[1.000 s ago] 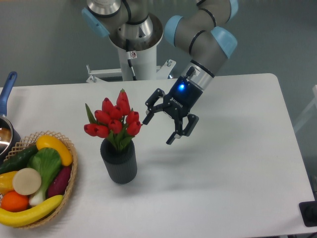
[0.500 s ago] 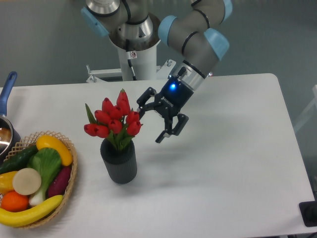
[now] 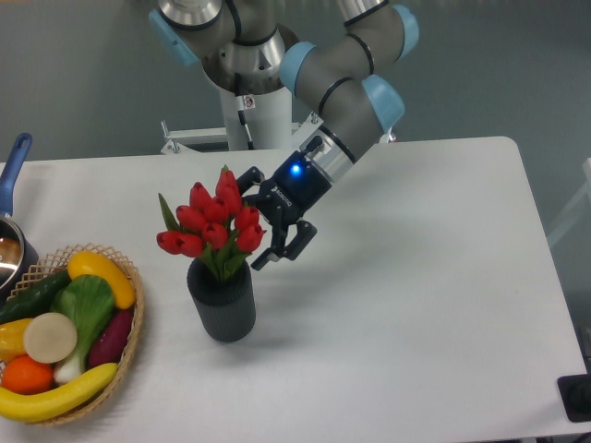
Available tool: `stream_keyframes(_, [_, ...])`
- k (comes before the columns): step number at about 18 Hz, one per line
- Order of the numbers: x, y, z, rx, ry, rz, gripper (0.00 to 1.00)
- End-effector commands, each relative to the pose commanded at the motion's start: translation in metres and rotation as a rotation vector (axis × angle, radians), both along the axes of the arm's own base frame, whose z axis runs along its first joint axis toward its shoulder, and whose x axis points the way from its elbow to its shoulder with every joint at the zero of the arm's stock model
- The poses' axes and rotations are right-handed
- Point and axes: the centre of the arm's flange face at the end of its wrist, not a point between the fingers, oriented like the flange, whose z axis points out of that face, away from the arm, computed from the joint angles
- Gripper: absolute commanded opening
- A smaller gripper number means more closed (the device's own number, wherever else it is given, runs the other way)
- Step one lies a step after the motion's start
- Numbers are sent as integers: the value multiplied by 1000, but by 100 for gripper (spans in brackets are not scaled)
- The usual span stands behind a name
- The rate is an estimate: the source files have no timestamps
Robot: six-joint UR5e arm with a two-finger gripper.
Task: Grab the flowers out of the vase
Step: 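Close the gripper around the tulip stems just below the blooms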
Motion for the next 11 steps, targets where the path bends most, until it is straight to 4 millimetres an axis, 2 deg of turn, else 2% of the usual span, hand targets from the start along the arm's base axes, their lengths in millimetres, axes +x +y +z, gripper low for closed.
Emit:
stream_keyframes(5, [1,0,3,40,-44,4,100])
stream_keyframes(11, [8,12,-13,29,-74,-23,100])
